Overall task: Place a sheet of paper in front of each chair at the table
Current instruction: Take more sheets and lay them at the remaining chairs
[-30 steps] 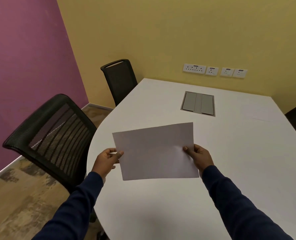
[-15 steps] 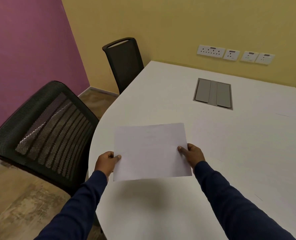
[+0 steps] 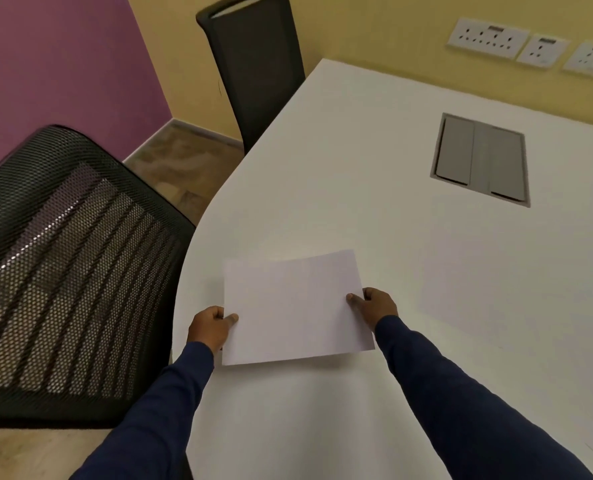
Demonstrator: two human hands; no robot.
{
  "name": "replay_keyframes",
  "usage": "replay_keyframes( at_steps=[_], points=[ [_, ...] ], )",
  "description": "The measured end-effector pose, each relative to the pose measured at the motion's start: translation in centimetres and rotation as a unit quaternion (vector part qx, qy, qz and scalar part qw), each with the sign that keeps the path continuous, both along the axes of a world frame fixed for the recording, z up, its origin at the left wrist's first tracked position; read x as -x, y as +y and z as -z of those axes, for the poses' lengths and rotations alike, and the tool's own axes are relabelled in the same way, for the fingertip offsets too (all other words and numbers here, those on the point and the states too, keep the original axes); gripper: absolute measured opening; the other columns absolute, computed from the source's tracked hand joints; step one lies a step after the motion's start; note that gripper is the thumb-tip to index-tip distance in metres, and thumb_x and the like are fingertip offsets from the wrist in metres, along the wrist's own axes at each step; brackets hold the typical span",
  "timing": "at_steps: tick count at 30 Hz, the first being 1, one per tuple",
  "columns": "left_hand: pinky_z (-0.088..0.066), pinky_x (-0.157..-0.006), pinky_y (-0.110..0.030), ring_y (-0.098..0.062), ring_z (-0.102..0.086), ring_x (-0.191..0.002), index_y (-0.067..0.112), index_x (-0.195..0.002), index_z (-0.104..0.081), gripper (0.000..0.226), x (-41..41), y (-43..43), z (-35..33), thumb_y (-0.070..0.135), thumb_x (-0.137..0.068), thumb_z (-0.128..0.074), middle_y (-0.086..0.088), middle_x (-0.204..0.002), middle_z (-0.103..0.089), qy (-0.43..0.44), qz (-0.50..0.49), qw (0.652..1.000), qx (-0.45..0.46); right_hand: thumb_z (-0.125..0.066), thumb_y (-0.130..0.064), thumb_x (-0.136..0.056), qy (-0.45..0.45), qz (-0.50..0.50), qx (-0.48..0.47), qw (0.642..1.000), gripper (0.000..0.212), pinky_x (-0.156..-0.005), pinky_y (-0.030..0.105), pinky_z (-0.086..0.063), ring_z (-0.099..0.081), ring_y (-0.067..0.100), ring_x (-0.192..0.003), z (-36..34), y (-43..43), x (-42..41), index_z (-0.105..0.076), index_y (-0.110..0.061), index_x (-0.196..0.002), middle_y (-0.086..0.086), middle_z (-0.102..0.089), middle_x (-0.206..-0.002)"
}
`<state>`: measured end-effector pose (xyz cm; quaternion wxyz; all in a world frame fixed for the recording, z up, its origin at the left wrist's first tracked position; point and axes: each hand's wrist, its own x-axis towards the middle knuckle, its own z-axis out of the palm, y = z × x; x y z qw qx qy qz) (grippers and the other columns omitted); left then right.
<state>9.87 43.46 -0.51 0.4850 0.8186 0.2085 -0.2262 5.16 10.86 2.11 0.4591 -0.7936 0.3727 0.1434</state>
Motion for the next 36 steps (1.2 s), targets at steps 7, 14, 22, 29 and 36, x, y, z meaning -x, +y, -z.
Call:
replay_keyframes(
  at_steps=[7,14,22,29,36],
  points=[
    [-0.038,-0.058,-0.029,-0.021,-0.041,-0.063,0.012,-0.073,-0.05,0.027,-0.7,-1.0,3.7,0.024,-0.088,-0.069,-0.003,-0.068,-0.047,0.006,0.01,0.994,-0.11,-0.062,-0.037,-0.092,0.049,-0.022,0.026,0.998,0.021,-0.075,0.031,-0.043,-0.06,0.026,-0.088,3.8,-0.2,-2.0,-0.064,-0.016,-0.087,-0.002,-0.065,-0.086],
    [-0.043,-0.073,-0.029,-0.025,-0.057,-0.081,0.016,-0.094,-0.056,0.018,-0.1,-2.3,4.7,0.025,-0.088,-0.071,0.0,-0.081,-0.057,-0.038,-0.013,0.992,-0.121,-0.067,-0.035,-0.09,0.035,-0.016,0.066,0.997,0.031,-0.08,0.029,-0.041,-0.058,0.022,-0.095,5.7,-0.6,-1.7,-0.06,-0.015,-0.113,0.002,-0.067,-0.113],
    [-0.042,-0.1,-0.051,-0.036,-0.043,-0.125,0.02,-0.148,-0.033,0.081,0.9,-3.9,4.1,0.045,-0.082,-0.073,-0.013,-0.138,-0.04,-0.101,0.05,0.96,-0.258,-0.059,-0.061,-0.086,0.021,-0.124,0.253,0.959,0.073,-0.092,0.041,-0.046,-0.045,0.029,-0.124,5.5,1.1,-0.1,-0.038,-0.022,-0.144,0.006,-0.041,-0.14],
    [-0.014,-0.117,-0.055,-0.034,-0.001,-0.148,0.042,-0.156,0.004,0.103,1.7,-4.5,5.4,0.087,-0.075,-0.04,-0.008,-0.164,0.014,-0.074,0.308,0.877,-0.36,-0.047,-0.067,-0.089,0.037,-0.235,0.308,0.921,0.077,-0.103,0.041,-0.038,-0.032,0.03,-0.136,6.5,2.4,1.3,-0.03,-0.025,-0.151,0.008,-0.022,-0.158],
    [-0.01,-0.117,-0.061,-0.035,0.006,-0.15,0.044,-0.153,0.011,0.103,1.2,-3.7,5.5,0.089,-0.074,-0.036,-0.008,-0.162,0.024,-0.064,0.315,0.869,-0.377,-0.045,-0.067,-0.089,0.031,-0.248,0.321,0.914,0.077,-0.101,0.042,-0.039,-0.034,0.032,-0.134,6.7,3.0,1.4,-0.029,-0.026,-0.152,0.011,-0.023,-0.158]
  ],
)
